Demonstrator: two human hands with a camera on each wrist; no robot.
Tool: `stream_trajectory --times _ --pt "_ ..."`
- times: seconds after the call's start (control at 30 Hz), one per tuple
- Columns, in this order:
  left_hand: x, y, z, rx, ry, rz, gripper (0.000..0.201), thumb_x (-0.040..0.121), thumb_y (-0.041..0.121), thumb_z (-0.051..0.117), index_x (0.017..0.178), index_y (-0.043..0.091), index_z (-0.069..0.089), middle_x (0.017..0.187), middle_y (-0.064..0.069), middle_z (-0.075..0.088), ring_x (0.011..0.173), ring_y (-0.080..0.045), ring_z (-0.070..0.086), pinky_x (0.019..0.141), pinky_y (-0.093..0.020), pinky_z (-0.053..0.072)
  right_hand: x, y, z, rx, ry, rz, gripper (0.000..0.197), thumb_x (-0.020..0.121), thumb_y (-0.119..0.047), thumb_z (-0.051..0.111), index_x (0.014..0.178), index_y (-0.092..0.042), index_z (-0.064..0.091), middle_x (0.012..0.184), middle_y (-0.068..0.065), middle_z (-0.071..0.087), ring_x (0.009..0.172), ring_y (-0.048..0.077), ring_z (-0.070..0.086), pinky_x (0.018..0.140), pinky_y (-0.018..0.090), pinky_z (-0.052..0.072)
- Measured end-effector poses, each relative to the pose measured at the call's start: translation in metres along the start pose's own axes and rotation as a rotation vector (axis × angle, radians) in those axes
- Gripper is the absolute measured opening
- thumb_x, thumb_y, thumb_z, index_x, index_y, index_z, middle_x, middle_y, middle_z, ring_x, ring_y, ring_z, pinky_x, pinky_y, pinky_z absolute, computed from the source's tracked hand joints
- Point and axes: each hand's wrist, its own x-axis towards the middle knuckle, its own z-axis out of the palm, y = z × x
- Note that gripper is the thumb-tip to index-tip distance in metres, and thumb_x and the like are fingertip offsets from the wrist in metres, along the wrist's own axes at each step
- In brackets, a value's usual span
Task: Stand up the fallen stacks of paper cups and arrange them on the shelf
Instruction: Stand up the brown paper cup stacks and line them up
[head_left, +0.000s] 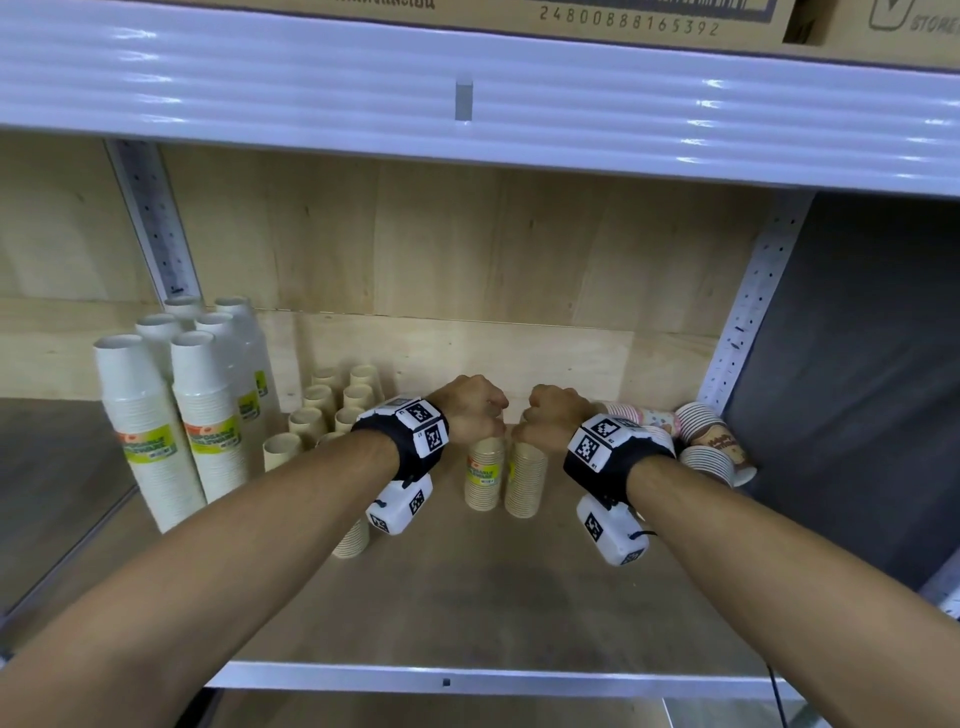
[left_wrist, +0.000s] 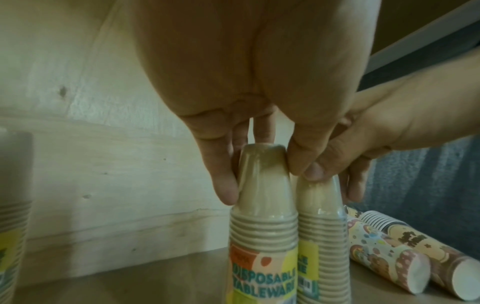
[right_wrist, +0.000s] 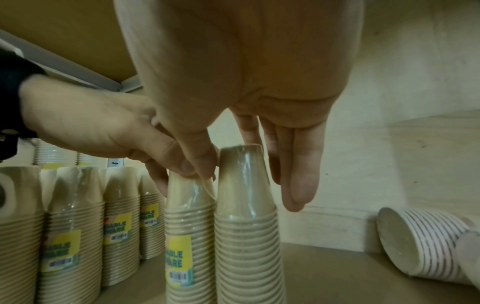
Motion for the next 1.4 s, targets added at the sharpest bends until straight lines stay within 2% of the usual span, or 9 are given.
stream_trajectory --times 0.27,0.43,0.57,0.7,0.83,0.93,1.1,1.27,1.4 --pt "0.001 -0.003 0.003 -0.096 -0.008 -0.012 0.050 0.096 0.025 0.059 0.142 0.010 0.049 0.138 -0.005 0.057 0.124 -0.020 0.053 0.088 -0.020 0.038 -0.003 0.000 0.002 0.029 0.036 -0.062 0.038 0.083 -0.021 0.060 0.118 -0.014 0.049 0.102 0.006 0.060 0.091 0.025 0.057 0.059 0.027 0.038" --pt "0.005 -0.009 0.007 -0.135 -0.001 -0.024 0.054 0.095 0.026 0.061 0.145 0.012 0.046 0.144 -0.006 0.052 0.131 -0.019 0.050 0.093 -0.017 0.035 -0.001 0.000 0.003 0.037 0.083 0.035 0.037 0.080 -0.042 0.063 0.103 -0.016 0.049 0.092 0.002 0.055 0.080 0.022 0.055 0.056 0.027 0.036" --pt "0.007 -0.012 0.010 -0.140 0.014 -0.031 0.051 0.094 0.025 0.063 0.141 0.011 0.051 0.141 -0.007 0.055 0.128 -0.019 0.053 0.098 -0.019 0.039 0.000 -0.003 0.003 0.003 0.081 -0.004 0.021 0.078 -0.030 0.064 0.088 -0.013 0.056 0.085 0.003 0.060 0.076 0.022 0.057 0.048 0.024 0.031" --pt "0.009 -0.013 0.013 -0.050 0.084 -0.017 0.037 0.092 0.029 0.063 0.127 0.015 0.063 0.125 -0.007 0.065 0.116 -0.023 0.060 0.100 -0.033 0.047 -0.002 -0.005 0.002 0.012 0.084 -0.016 0.023 0.079 -0.026 0.063 0.099 -0.015 0.056 0.091 0.003 0.059 0.081 0.023 0.055 0.053 0.025 0.034" --pt "0.011 -0.015 0.013 -0.180 -0.016 -0.051 0.054 0.093 0.023 0.064 0.143 0.010 0.048 0.144 -0.008 0.052 0.132 -0.020 0.050 0.109 -0.031 0.041 -0.001 -0.003 0.000 0.059 0.090 0.068 0.031 0.077 -0.039 0.065 0.095 -0.016 0.055 0.091 0.003 0.057 0.076 0.021 0.054 0.051 0.025 0.032" --pt "0.013 -0.015 0.013 -0.179 -0.020 -0.049 0.055 0.093 0.023 0.064 0.144 0.010 0.047 0.145 -0.008 0.051 0.132 -0.020 0.050 0.109 -0.031 0.041 0.000 -0.006 0.000 0.023 0.073 0.045 0.027 0.076 -0.037 0.064 0.090 -0.016 0.055 0.098 0.004 0.061 0.081 0.021 0.058 0.054 0.025 0.036" --pt "0.014 -0.014 0.014 -0.142 0.002 -0.038 0.053 0.094 0.024 0.064 0.143 0.011 0.049 0.144 -0.007 0.052 0.131 -0.019 0.051 0.106 -0.027 0.040 -0.009 -0.005 -0.006 0.022 0.060 -0.001 0.035 0.084 -0.030 0.061 0.115 -0.015 0.057 0.112 0.004 0.057 0.094 0.023 0.056 0.064 0.027 0.038" --pt "0.014 -0.014 0.014 -0.194 -0.015 -0.059 0.053 0.093 0.021 0.064 0.143 0.011 0.049 0.146 -0.008 0.049 0.134 -0.021 0.048 0.110 -0.031 0.039 -0.011 -0.007 -0.005 0.056 0.096 0.088 0.035 0.081 -0.037 0.064 0.108 -0.015 0.058 0.105 0.004 0.058 0.082 0.021 0.053 0.051 0.024 0.027" --pt "0.012 -0.014 0.014 -0.157 0.002 -0.055 0.053 0.093 0.024 0.064 0.142 0.011 0.049 0.144 -0.007 0.052 0.131 -0.020 0.051 0.105 -0.025 0.039 -0.012 -0.011 -0.009 0.014 0.049 0.003 0.028 0.083 -0.029 0.062 0.105 -0.013 0.061 0.103 0.001 0.058 0.089 0.020 0.054 0.062 0.026 0.037"
